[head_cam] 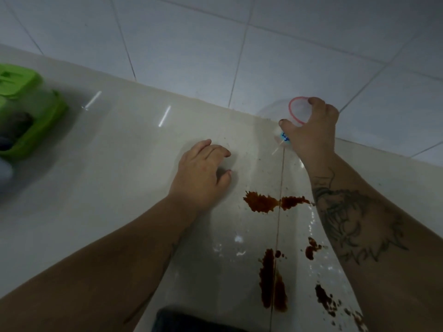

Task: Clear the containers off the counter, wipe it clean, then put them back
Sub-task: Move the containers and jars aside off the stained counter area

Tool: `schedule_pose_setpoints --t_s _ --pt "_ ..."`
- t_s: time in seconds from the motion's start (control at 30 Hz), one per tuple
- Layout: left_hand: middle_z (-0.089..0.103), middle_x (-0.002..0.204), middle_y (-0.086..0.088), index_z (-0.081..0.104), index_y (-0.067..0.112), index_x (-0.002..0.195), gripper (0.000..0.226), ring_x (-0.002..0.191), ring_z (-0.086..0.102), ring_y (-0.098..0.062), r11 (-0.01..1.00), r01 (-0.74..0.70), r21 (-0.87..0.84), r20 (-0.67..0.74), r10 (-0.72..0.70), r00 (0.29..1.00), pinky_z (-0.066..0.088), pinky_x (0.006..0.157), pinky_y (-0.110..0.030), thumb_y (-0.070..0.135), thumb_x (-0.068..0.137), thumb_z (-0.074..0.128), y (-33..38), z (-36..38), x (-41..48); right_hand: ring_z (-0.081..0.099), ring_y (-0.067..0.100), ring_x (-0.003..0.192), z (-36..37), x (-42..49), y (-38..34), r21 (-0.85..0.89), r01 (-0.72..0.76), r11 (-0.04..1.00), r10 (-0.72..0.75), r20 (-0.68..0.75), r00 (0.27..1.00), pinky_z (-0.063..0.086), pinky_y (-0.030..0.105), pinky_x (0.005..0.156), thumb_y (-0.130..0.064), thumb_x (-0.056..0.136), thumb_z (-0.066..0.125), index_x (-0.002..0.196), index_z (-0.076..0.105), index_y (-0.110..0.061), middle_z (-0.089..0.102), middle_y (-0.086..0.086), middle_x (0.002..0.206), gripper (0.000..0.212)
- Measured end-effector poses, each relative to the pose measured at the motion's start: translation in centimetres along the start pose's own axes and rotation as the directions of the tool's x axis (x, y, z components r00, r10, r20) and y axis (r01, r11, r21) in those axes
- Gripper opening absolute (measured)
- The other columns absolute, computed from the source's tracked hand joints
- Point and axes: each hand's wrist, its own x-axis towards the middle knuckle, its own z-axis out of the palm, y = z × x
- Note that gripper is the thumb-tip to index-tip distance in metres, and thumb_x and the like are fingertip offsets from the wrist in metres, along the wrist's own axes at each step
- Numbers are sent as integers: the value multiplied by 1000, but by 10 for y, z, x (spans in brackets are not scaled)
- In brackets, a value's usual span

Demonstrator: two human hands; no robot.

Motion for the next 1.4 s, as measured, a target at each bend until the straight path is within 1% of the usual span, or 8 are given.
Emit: schedule_pose_setpoints --t_s 0.27,0.37,0.47,0.63,0.83,1.13,1.27,1.4 --pt "55 130 0 54 19 127 36 134 35 -21 975 103 -196 -70 -118 990 19 109 -22 25 91 56 -14 -36 -30 49 17 119 -30 -74 -54 182 66 981 -92 137 986 48 39 101 -40 79 76 139 40 -32 35 -6 138 71" --pt "55 129 2 55 21 127 36 129 39 -19 970 167 -174 -139 -192 971 20 105 -17 28 92 56 -37 -85 -78 50 13 118 -22 -128 -89 287 77 955 -147 233 961 46 31 98 -33 78 79 134 45 -32 37 -7 135 66" --pt "57 125 5 56 22 125 36 121 46 -15 961 253 -115 -202 -272 941 25 101 -19 34 91 53 -65 -137 -136 50 11 115 3 -180 -127 360 136 923 -262 329 907 41 22 90 -29 75 81 131 47 -30 37 -8 129 65" --pt "58 122 6 58 26 123 33 116 49 -14 908 417 -45 -184 -418 890 33 97 -25 37 92 53 -114 -186 -220 51 11 112 65 -250 -197 452 287 845 -480 402 780 45 32 97 -39 64 82 123 46 -38 36 -13 122 69" --pt "58 120 8 59 26 122 39 108 46 -4 893 447 -46 -101 -449 888 36 93 -22 44 90 45 -156 -205 -250 47 18 117 124 -298 -249 446 452 773 -622 391 678 46 33 95 -37 64 85 128 47 -20 41 -2 132 77" --pt "61 106 8 61 25 113 26 95 48 -4 936 349 -46 -96 -352 931 40 83 -21 32 89 58 -176 -198 -259 43 28 128 158 -324 -259 315 572 758 -652 332 682 46 35 95 -41 63 86 126 46 -21 35 5 145 78" --pt "61 102 7 61 24 110 27 92 47 -4 950 312 -25 -93 -313 945 44 82 -25 36 86 56 -174 -199 -262 30 26 139 146 -320 -261 390 494 777 -628 422 654 38 38 106 -50 59 85 135 43 -28 19 4 157 89" --pt "62 108 6 62 21 112 35 101 52 -9 977 204 -63 -51 -207 977 44 89 -27 40 86 48 -148 -189 -265 19 11 143 95 -301 -237 408 395 823 -536 329 777 20 20 111 -52 71 73 143 39 -25 14 3 160 84"
